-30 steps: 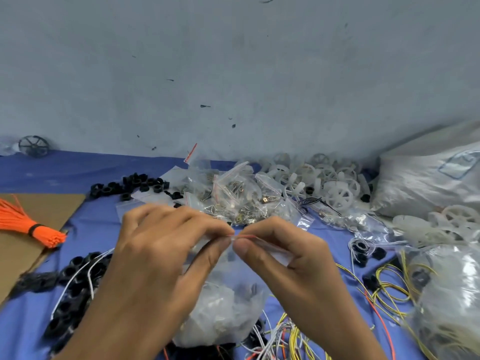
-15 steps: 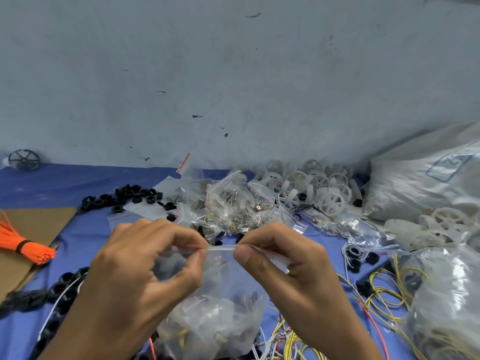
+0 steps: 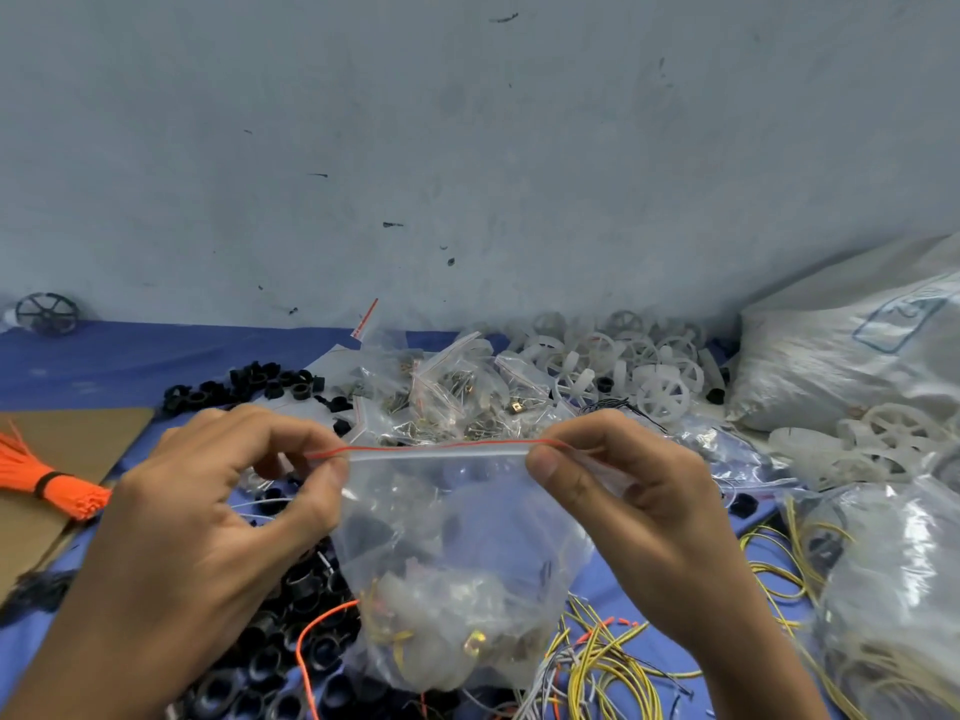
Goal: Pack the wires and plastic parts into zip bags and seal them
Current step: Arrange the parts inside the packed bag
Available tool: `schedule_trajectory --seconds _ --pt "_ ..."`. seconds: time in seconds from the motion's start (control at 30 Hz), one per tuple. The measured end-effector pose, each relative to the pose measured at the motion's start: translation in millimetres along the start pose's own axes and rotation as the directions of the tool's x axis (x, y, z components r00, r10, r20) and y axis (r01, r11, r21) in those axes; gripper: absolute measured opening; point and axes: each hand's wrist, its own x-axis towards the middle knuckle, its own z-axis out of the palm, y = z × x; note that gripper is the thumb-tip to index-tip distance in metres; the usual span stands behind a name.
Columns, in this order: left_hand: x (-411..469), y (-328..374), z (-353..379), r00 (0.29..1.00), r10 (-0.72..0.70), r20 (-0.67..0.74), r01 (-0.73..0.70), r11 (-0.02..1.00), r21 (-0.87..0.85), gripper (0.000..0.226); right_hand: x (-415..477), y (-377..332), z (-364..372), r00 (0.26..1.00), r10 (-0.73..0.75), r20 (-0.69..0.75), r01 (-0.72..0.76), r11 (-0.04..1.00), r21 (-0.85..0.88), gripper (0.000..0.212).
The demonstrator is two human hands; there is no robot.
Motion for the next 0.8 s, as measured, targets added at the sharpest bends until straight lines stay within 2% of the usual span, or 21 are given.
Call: schedule_trajectory --seconds 0.07,0.17,0.27,0.33,0.43,0.6,0.7,0.8 --pt "0 4 0 1.0 -0.022 -0.005 0.022 0.999 -0.023 0.002 1 1 -2 1.0 -0.007 -0.007 0.006 0.998 -0.058 0.004" --pt "-1 12 5 0.999 -0.038 0.019 0.04 0.996 -0.085 0.003 -2 2 -9 1.0 -0.01 -0.018 0.005 0.972 -0.235 0.017" --pt "-2 23 13 0.998 -0.028 0.059 0.038 0.983 -0.178 0.003 -4 -7 -9 0.994 -0.111 0.012 0.102 0.861 -0.498 0.019" --pt "-2 30 16 0.996 -0.017 0.087 0.036 0.974 -0.222 0.002 -5 -16 -4 0.985 -0.166 0.055 0.168 0.806 -0.567 0.015" --pt "-3 33 17 0.994 -0.017 0.104 0.043 0.967 -0.251 0.002 -6 -22 1 0.976 -0.197 0.097 0.217 0.802 -0.556 0.003" --pt "-5 29 18 0.993 -0.071 0.094 0.097 0.948 -0.304 0.005 -8 -21 8 0.977 -0.204 0.068 0.209 0.827 -0.522 0.004" --pt "-5 31 21 0.991 -0.049 0.128 0.093 0.926 -0.367 0.014 -8 -21 13 0.972 -0.22 0.078 0.228 0.832 -0.505 0.006" --pt "-4 30 21 0.992 -0.041 0.118 0.083 0.918 -0.388 0.013 -8 -19 12 0.977 -0.2 0.076 0.211 0.841 -0.499 0.006"
